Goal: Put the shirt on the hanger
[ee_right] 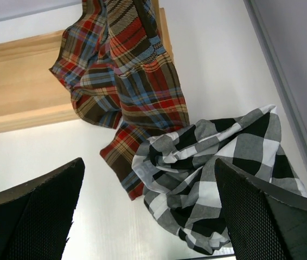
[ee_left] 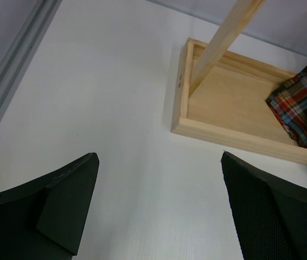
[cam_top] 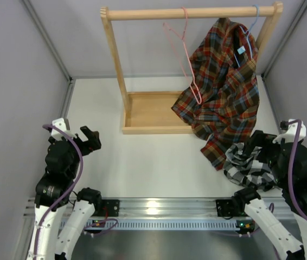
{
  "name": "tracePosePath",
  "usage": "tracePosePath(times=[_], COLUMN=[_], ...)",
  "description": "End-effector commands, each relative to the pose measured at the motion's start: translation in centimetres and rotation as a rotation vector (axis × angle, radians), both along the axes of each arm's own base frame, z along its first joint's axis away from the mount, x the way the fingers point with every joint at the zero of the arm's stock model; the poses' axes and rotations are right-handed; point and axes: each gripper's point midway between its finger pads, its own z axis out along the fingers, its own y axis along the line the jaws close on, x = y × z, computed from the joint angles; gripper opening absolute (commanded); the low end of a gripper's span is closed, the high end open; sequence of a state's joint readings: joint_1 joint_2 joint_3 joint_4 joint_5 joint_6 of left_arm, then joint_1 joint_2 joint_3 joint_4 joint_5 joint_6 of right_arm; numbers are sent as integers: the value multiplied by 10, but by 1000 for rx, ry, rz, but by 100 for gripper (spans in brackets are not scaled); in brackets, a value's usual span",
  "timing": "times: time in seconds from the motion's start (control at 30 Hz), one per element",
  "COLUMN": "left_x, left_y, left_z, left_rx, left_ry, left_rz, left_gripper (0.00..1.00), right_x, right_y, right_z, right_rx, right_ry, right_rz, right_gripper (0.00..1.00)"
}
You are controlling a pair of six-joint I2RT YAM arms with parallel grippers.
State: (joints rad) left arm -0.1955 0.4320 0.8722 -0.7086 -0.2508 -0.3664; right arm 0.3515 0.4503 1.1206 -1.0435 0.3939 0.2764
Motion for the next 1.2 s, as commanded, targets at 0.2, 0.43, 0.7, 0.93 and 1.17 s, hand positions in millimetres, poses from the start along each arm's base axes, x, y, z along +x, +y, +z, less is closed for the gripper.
tracePosePath(times=[0.2,0.43,0.7,0.93,1.17], left_x=[3,4,2,0,0], left_y=[-3,-8,-11,-11,-16], left_z=[12,14,15,17,16], left_rx=[-24,-26,-29,-31,-27], left_ry=[-62,-74,-77,-89,-85], left_rz=[-10,-34,-53,-55,-80], left_gripper=[98,98,98,98,98], right_x=[12,18,24,41,38], right_y=[14,11,-25,-34,-26], right_z=[-25,-119,-156,-199,-239], right_rx=[301,527,337,171,227], right_ry=[15,159,184,276,331], right_rz=[-137,-453,-687,-811,-822], right_gripper=[99,100,99,100,83])
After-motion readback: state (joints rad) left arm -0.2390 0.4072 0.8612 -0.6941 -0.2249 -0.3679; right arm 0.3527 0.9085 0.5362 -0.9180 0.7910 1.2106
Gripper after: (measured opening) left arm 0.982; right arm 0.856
